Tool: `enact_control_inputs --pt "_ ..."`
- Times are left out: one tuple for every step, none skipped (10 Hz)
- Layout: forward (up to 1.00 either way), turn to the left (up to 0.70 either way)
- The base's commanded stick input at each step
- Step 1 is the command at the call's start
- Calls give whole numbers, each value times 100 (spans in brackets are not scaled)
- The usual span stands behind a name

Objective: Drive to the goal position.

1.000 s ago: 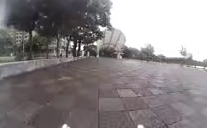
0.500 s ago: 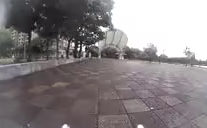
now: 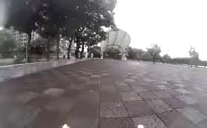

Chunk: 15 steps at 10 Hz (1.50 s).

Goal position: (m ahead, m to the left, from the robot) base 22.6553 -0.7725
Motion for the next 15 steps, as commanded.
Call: enact_control_inputs --pt "85 1" --pt "85 1" --pt "85 1" --pt "85 1" --pt "85 1" --pt "85 1" --pt "85 1" --pt "85 1" --pt "85 1" --pt "85 1" --pt "85 1" --pt "85 1" --pt "85 1" --pt "85 1" --pt "85 1"
